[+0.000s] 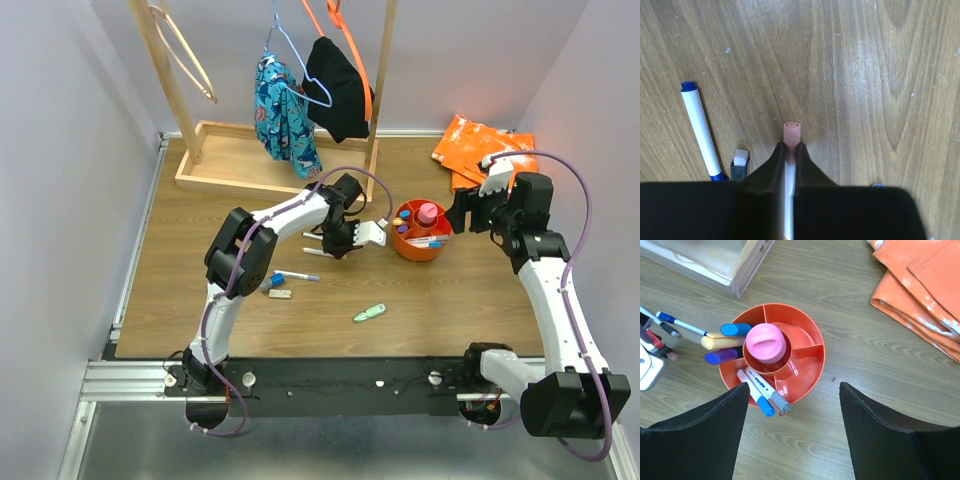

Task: Sort the stationery into containers
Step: Pick up the pen from the center of the board.

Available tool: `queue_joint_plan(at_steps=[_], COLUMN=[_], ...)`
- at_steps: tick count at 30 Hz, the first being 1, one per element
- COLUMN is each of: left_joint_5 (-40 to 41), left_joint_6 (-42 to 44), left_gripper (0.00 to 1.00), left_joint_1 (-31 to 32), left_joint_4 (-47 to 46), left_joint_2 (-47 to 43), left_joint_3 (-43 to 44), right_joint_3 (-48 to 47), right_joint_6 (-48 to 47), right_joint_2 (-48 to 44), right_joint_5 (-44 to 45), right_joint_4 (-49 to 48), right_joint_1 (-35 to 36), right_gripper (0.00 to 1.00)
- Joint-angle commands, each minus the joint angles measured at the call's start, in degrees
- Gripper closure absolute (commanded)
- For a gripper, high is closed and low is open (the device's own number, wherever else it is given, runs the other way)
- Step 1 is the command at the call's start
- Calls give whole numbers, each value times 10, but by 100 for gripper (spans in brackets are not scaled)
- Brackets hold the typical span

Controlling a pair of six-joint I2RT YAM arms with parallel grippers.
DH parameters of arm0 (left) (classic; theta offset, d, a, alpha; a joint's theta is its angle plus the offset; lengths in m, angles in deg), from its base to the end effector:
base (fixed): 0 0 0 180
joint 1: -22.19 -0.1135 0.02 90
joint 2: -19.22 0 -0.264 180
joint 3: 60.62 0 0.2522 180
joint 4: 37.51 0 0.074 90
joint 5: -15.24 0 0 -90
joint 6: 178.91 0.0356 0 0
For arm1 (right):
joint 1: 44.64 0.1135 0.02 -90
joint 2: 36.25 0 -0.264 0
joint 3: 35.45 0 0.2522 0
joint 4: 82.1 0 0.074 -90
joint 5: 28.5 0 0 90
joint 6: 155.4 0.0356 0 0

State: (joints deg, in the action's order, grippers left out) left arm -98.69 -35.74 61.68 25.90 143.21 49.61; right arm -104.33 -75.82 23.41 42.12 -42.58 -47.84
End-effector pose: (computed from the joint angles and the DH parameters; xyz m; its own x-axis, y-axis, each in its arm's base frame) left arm 0.3275 -0.2885 0.1685 0.0698 0.8905 -0.4497 0.9924 -0.1078 -0.0593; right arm 0.2288 -0.0010 0.3275 -0.4532 -0.1455 -0.8794 -0.3207 0.9472 0.0085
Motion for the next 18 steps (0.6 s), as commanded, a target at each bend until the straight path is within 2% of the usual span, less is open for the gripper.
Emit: queue_joint_plan(at_steps=[1, 5, 8, 12, 13, 14, 16, 17, 18], left_joint_5=[6, -30, -111, -264, -340, -372, -424, -447, -452], left_joint_6=[-10, -5, 1, 22, 32, 36, -8, -81, -107], left_gripper=[98, 100, 100, 100, 100, 100, 100, 100, 100], left_joint_1=[12, 13, 13, 11, 12, 16, 22, 30, 35], left_joint_4=[36, 102, 178, 243, 245, 235, 145, 100, 17], left_joint_2=[15, -19, -61, -72, -72, -73, -77, -80, -82], left_joint_3=[-29, -1, 82, 205, 231, 237, 230, 223, 214], right_joint_3=[6, 0, -5, -3, -1, 1, -1, -3, -9], right_joint_6=[1, -1, -7, 0, 1, 2, 1, 0, 0], right_joint_2=[-10, -12, -13, -15, -16, -16, -13, -11, -7], right_joint_5=[9, 14, 21, 28, 28, 29, 32, 34, 36], right_joint_4=[-4, 0, 6, 5, 5, 4, 7, 8, 10], right_joint_1=[1, 1, 1, 1, 1, 2, 1, 1, 1], right_gripper=[20, 20, 20, 20, 20, 20, 20, 20, 20])
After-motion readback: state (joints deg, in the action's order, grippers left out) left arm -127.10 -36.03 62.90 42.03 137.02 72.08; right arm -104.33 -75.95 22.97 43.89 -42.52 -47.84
